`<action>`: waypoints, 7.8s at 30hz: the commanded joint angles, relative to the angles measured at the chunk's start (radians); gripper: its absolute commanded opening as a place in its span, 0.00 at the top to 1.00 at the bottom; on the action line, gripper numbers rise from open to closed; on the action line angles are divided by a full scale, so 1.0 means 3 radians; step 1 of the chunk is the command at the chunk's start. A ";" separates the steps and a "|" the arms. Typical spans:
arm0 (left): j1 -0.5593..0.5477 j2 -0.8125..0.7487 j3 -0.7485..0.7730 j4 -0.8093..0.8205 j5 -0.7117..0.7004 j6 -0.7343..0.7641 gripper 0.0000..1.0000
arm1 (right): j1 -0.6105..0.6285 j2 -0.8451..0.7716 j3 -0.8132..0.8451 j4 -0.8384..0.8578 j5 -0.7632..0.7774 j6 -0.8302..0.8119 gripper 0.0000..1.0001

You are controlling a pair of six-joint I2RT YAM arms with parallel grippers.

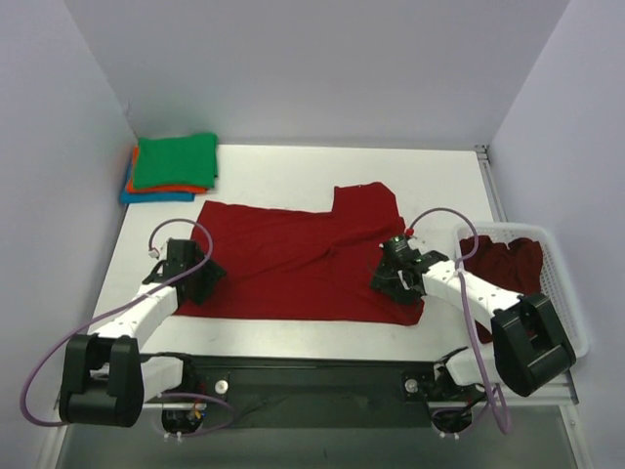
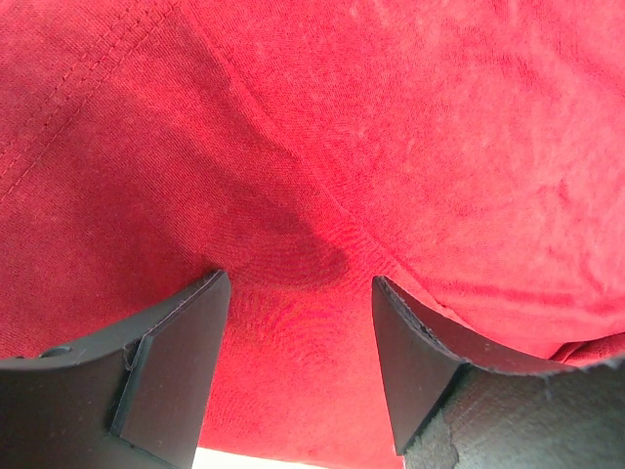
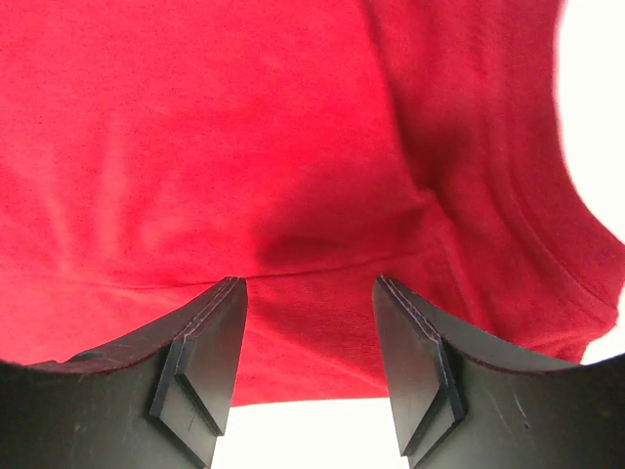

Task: Fold and stack the t-shirts
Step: Fold the flattened tshirt in 1/3 of the way, then grap the side of the flattened tshirt furthest away from the robot with both arms, then fold the other side of the tshirt into a rectangle

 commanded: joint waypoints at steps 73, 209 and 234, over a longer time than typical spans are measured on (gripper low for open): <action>0.0173 0.3737 0.4706 -0.1689 -0.1524 0.0248 0.47 | -0.1178 0.2191 0.3315 -0.0049 -0.1296 -0.1191 0.46; 0.1047 0.1207 0.1567 0.0514 0.0353 0.0325 1.00 | -0.1209 -0.0012 0.1136 -0.0039 -0.0263 -0.1068 1.00; 0.1047 0.0828 0.0979 0.0453 0.0302 0.0223 1.00 | -0.1091 -0.0391 0.0395 0.0043 -0.0273 -0.0997 1.00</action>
